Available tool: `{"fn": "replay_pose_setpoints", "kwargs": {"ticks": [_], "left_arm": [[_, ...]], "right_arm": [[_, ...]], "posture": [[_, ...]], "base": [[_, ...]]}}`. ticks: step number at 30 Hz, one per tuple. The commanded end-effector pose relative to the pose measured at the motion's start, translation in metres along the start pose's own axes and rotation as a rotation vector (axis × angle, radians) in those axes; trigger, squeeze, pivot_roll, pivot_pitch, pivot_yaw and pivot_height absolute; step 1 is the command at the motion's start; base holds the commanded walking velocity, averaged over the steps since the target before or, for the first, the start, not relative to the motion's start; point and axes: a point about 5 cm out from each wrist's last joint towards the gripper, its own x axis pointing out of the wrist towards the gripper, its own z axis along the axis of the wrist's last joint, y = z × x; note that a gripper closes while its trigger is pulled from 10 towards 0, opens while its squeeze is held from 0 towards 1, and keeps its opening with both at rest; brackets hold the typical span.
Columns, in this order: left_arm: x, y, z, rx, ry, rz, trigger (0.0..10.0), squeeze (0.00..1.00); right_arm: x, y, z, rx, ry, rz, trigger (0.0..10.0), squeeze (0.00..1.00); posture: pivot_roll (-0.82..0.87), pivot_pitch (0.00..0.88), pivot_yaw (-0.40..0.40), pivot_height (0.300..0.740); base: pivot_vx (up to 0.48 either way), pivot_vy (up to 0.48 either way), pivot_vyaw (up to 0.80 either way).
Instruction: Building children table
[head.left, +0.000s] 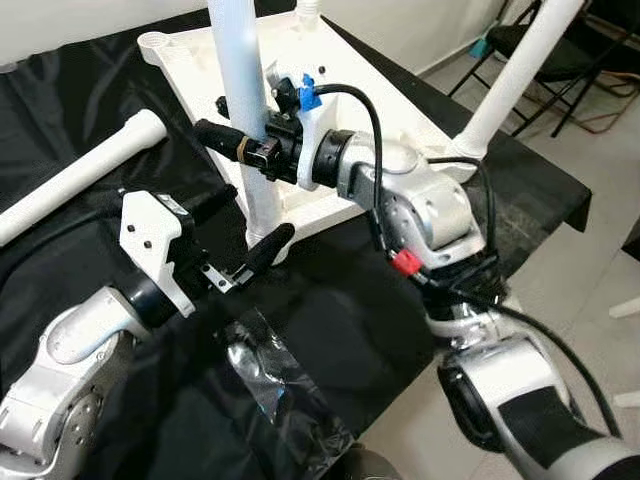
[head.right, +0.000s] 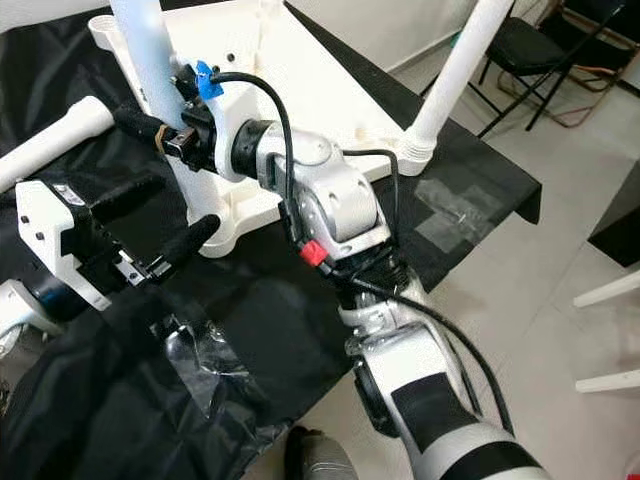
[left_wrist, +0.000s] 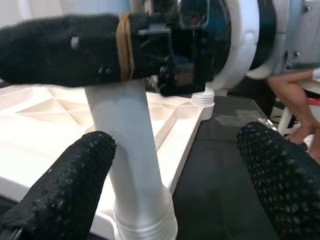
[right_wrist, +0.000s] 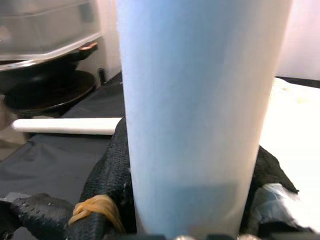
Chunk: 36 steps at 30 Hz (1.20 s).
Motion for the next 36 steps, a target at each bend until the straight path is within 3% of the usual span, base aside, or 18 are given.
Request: {"fn": "replay_pose_setpoints", "kwargs": {"ticks": [1,10,22,26,36], "left_arm": [[0.001,0.004,0.007,0.030,-0.021,-0.016,10.0,0.00],[0.010,0.012,0.015,0.063,-0.057,-0.041,10.0,0.00],[0.016,0.014,0.017,0.047,-0.088,-0.047,10.0,0.00],[0.020,0.025,0.033,0.048,-0.147,-0.053,10.0,0.00],[0.022,0.027,0.035,0.058,-0.154,-0.067,10.0,0.00]], "right_arm": [[-0.002,0.002,-0.043,0.056,0.182,-0.079,10.0,0.00],[-0.003,0.016,-0.040,0.052,0.125,-0.132,10.0,0.00],[-0.009,0.015,-0.026,-0.011,0.025,-0.130,10.0,0.00],[-0.013,0.018,-0.011,-0.056,-0.117,-0.134,10.0,0.00],[-0.019,0.018,0.003,-0.025,-0.204,-0.110,10.0,0.00]], "posture": [[-0.01,0.262,-0.127,0.740],[-0.01,0.253,-0.120,0.740],[-0.01,0.242,-0.114,0.740],[0.00,0.233,-0.107,0.740],[-0.01,0.218,-0.097,0.740]], "base": [[0.000,0.000,0.00],[0.000,0.000,0.00],[0.000,0.000,0.00],[0.000,0.000,0.00],[0.000,0.000,0.00]]}}
